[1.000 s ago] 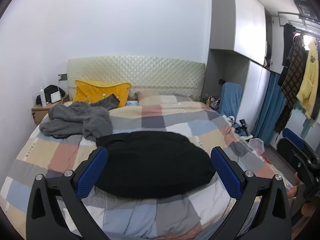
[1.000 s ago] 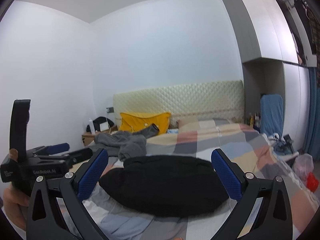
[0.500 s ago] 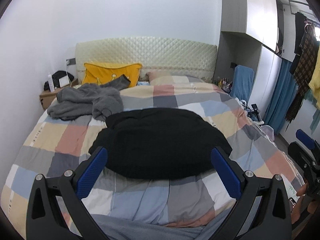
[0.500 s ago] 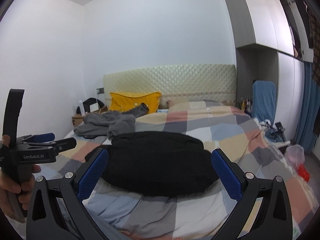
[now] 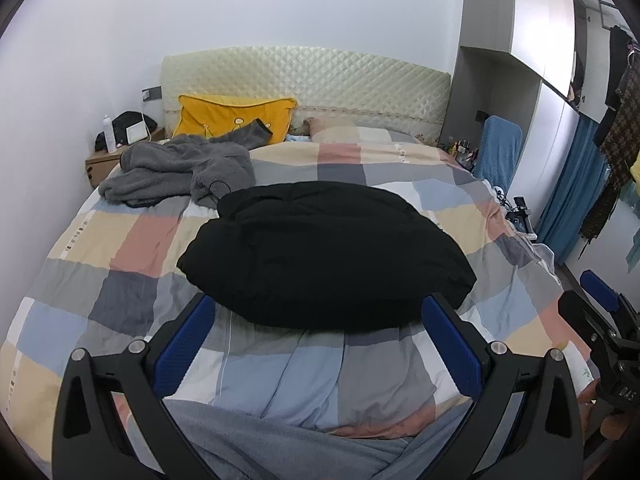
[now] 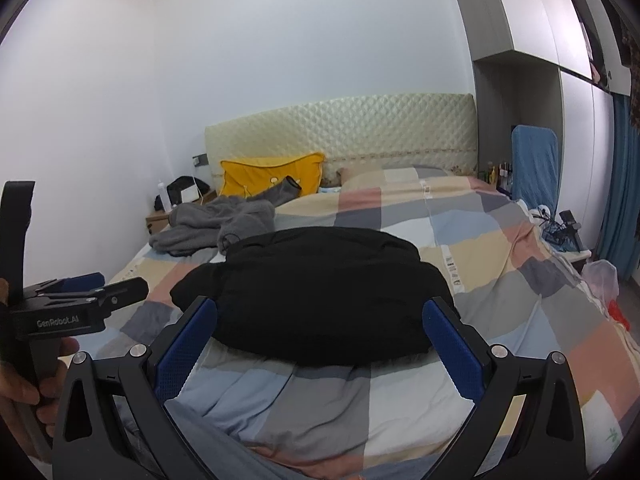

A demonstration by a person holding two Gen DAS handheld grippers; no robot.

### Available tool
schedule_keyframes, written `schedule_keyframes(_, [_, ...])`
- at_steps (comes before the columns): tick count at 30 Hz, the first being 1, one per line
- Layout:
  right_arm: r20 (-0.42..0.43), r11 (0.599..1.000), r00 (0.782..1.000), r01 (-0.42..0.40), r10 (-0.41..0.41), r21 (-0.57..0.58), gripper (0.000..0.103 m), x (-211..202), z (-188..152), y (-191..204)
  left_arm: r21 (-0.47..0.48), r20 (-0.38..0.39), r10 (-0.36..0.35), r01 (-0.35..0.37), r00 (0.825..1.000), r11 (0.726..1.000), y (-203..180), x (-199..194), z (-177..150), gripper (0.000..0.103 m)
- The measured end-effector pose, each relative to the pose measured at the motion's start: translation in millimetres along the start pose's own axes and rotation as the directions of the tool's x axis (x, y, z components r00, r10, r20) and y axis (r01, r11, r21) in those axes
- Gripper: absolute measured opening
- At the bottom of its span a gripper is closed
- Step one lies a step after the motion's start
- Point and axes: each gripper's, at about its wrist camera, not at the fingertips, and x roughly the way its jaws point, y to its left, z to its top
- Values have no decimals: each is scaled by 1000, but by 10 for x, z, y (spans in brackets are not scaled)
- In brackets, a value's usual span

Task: Fold large clothes

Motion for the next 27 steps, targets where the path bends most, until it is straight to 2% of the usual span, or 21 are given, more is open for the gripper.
schedule_keyframes(11, [-40, 1000, 999, 6, -5, 15, 103, 134, -71, -8, -11, -34, 17, -17, 999, 1000, 32, 118, -69, 103])
schedule_keyframes(27, [-31, 1000, 999, 28, -27, 5, 103, 149, -40, 9, -8, -33, 18, -18, 999, 1000, 45, 147, -60, 103])
